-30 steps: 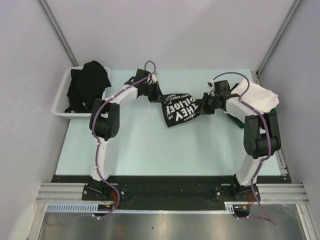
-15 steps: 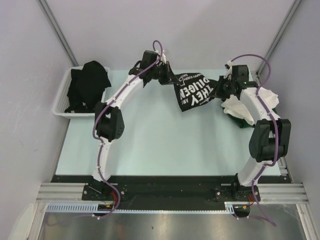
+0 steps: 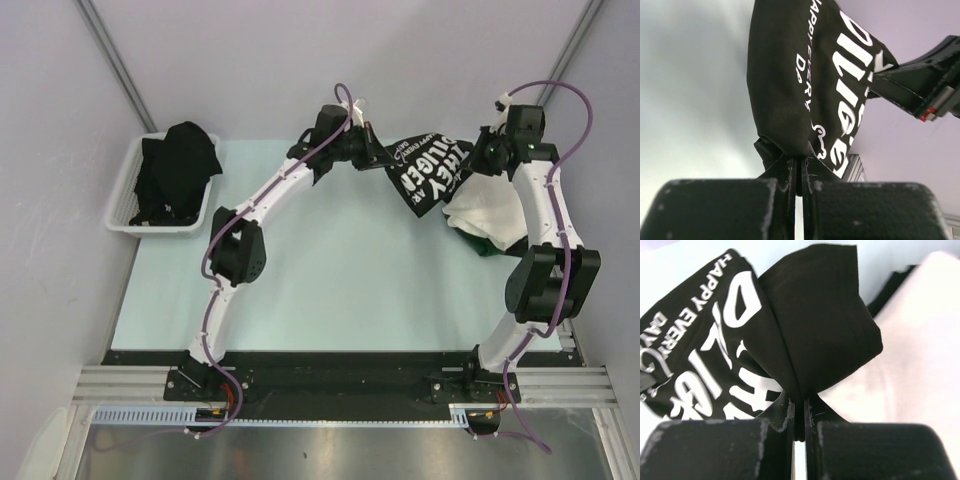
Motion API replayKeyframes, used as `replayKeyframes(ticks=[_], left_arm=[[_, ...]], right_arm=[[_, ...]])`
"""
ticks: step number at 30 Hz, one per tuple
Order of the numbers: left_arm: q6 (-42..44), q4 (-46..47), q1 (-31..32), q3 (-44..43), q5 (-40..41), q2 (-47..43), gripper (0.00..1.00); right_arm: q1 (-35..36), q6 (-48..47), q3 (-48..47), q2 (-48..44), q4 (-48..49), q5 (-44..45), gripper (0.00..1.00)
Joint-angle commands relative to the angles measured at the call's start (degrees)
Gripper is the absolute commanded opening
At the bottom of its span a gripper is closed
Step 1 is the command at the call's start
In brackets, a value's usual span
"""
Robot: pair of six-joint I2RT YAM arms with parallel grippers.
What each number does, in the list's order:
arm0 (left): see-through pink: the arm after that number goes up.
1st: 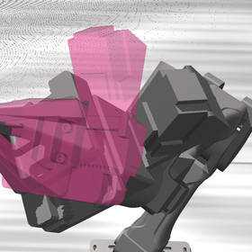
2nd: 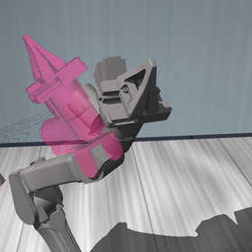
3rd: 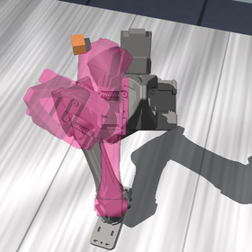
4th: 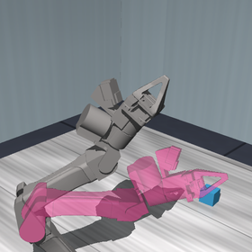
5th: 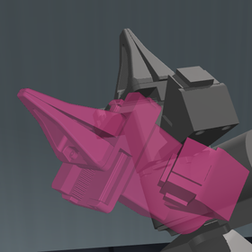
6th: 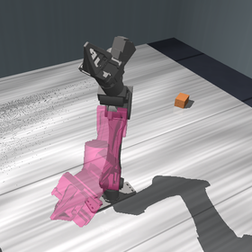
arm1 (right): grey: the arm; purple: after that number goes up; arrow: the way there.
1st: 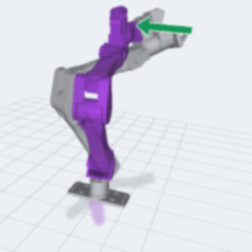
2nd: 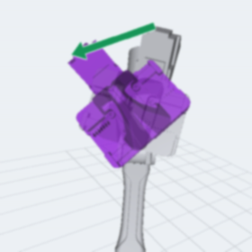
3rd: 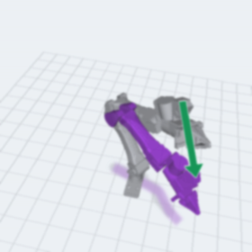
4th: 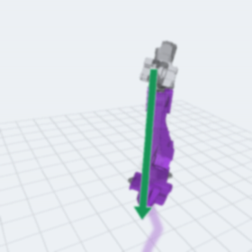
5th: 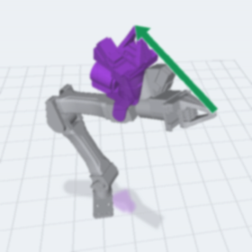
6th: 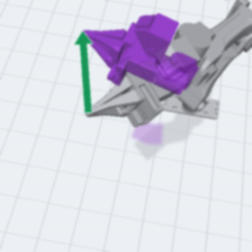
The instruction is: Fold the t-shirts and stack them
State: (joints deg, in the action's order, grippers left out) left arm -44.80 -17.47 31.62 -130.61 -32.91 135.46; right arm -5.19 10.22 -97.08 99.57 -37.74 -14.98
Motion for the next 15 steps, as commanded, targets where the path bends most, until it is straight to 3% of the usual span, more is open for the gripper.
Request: replayKeyframes(ticks=[1, 8, 15], left_arm=[[-3.8, 9.7, 2.2, -1.0, 1.6, -1.7, 0.00], [-8.4, 19.8, 5.8, -0.2, 7.2, -1.4, 0.00], [-13.4, 25.1, 8.9, -5.4, 10.6, 2.7, 0.00]], right_arm=[[-2.4, -2.4, -4.5, -2.6, -0.1, 4.6, 0.00], [-4.8, -5.5, -5.1, -4.9, 0.3, 12.7, 0.00], [-8.7, -6.3, -7.5, -5.5, 1.3, 14.0, 0.00]])
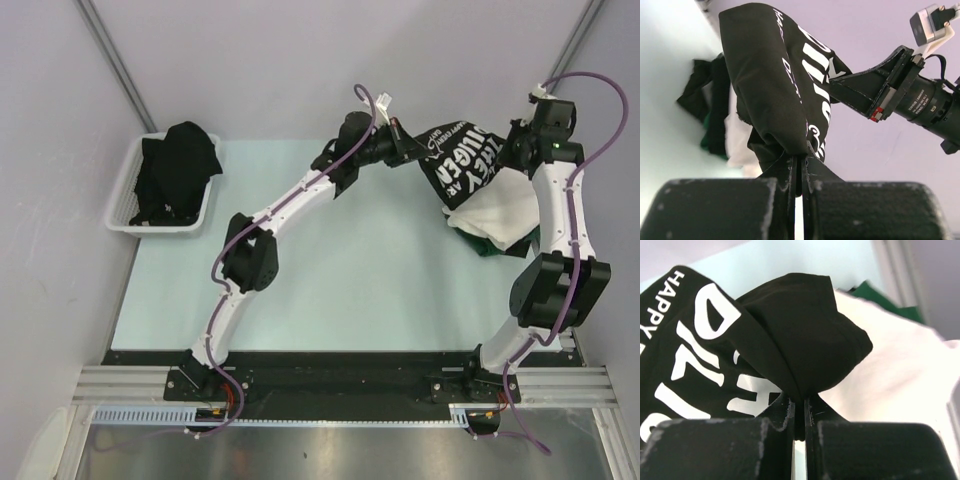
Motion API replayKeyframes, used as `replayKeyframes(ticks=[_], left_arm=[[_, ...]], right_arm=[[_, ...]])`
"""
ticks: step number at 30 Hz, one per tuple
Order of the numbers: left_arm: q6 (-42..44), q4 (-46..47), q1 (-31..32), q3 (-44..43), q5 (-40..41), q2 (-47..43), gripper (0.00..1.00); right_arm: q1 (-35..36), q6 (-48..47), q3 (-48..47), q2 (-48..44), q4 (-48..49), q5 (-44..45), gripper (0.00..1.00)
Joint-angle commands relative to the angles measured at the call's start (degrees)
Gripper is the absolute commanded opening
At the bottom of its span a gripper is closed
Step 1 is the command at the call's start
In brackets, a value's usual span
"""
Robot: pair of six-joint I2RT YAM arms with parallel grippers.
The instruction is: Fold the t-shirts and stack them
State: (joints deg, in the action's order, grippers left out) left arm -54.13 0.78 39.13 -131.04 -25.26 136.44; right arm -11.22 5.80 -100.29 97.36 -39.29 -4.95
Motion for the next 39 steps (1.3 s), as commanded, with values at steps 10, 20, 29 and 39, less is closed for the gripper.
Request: replayKeyframes(ticks=[10, 20, 29, 39], left_arm=[[-6.2, 13.8, 6.7, -5.5, 6.2, 7.4, 0.00], [-7.9, 16.5, 8.5, -8.7, 8.1, 12.0, 0.00], [-7.4, 14.8, 8.4, -8.2, 6.2, 13.1, 0.00], [-6.9, 13.7, 8.8, -5.4, 2.0, 12.3, 0.00]], right_arm=[[-8.9, -2.3, -5.4, -3.6, 3.0, 5.0, 0.00], [-15.2, -0.4, -4.4, -1.1, 3.7, 4.6, 0.00], [-15.9, 0.9, -3.2, 1.5, 3.8, 4.9, 0.00], [-16.7, 0.7, -1.4, -1.1, 2.9, 9.3, 0.00]])
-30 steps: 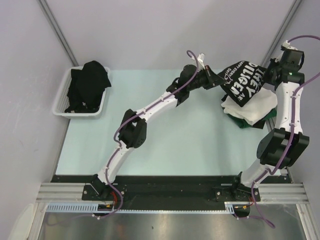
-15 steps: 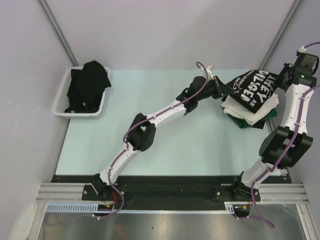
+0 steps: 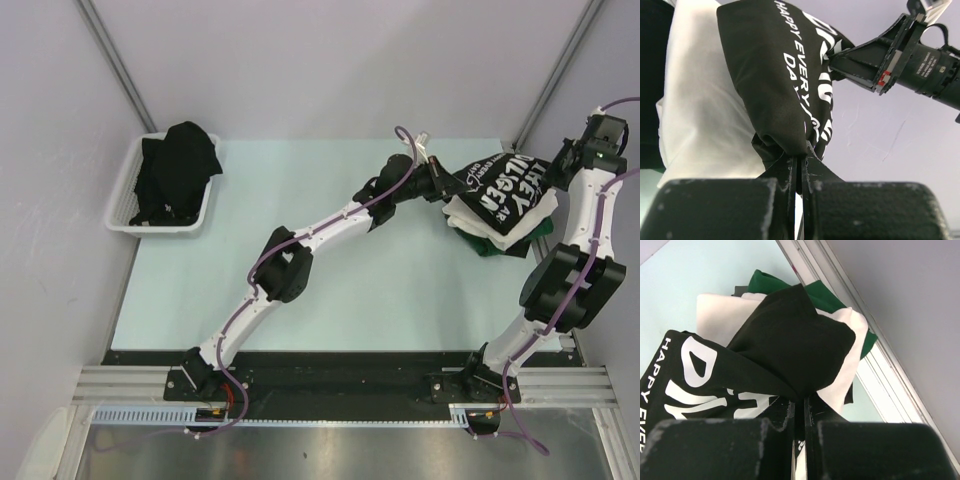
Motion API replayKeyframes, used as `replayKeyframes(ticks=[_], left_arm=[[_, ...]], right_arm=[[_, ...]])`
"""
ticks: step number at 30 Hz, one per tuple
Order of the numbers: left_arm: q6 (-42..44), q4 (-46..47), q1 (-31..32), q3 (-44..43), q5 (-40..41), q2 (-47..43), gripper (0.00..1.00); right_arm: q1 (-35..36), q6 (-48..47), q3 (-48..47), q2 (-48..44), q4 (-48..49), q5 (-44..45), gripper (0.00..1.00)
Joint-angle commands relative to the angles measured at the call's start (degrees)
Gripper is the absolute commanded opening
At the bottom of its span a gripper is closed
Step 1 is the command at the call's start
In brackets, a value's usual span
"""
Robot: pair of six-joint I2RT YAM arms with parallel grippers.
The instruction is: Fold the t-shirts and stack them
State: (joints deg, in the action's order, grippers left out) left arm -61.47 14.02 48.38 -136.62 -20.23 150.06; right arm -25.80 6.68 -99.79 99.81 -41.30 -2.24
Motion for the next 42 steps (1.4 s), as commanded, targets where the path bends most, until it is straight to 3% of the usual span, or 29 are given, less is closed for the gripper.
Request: replayKeyframes(ticks=[1, 28, 30, 32, 36, 39, 40, 41, 42], left_arm=[[0.7, 0.3, -0.5, 0.4, -3.4, -1.4, 0.00], [-2.2, 3.6, -0.8, -2.0, -3.8, 5.9, 0.00], [-2.2, 3.9, -0.9, -2.0, -3.9, 5.9, 0.00], [-2.3, 4.2, -0.9, -2.0, -4.0, 5.9, 0.00], [-2.4, 5.4, -0.9, -2.0, -5.1, 5.7, 0.17], [-1.7, 7.0, -0.9, -1.6, -6.2, 5.2, 0.25], [-1.5, 7.2, -0.9, -1.5, -6.5, 5.2, 0.27], [-1.3, 7.4, -0.9, -1.4, -7.0, 4.8, 0.30], [-0.9, 7.2, -0.9, -1.4, -7.2, 4.7, 0.45]], right_arm=[[-2.2, -0.4, -2.1, -3.8, 5.0, 6.9, 0.00], [-5.8, -0.4, -9.1, 7.1, 3.2, 7.4, 0.00], [-5.8, -0.2, -9.3, 7.7, 2.7, 7.2, 0.10], [-5.8, -0.1, -9.3, 8.0, 2.6, 6.7, 0.12], [-5.8, 0.2, -9.1, 8.4, 2.5, 6.8, 0.24], [-5.8, 0.7, -9.5, 8.8, 1.8, 6.8, 0.38], [-5.8, 1.0, -10.1, 9.1, 1.2, 7.2, 0.99], [-5.8, 1.1, -10.5, 9.2, 0.9, 7.4, 1.00], [-5.8, 1.2, -11.0, 9.4, 0.3, 7.9, 1.00]])
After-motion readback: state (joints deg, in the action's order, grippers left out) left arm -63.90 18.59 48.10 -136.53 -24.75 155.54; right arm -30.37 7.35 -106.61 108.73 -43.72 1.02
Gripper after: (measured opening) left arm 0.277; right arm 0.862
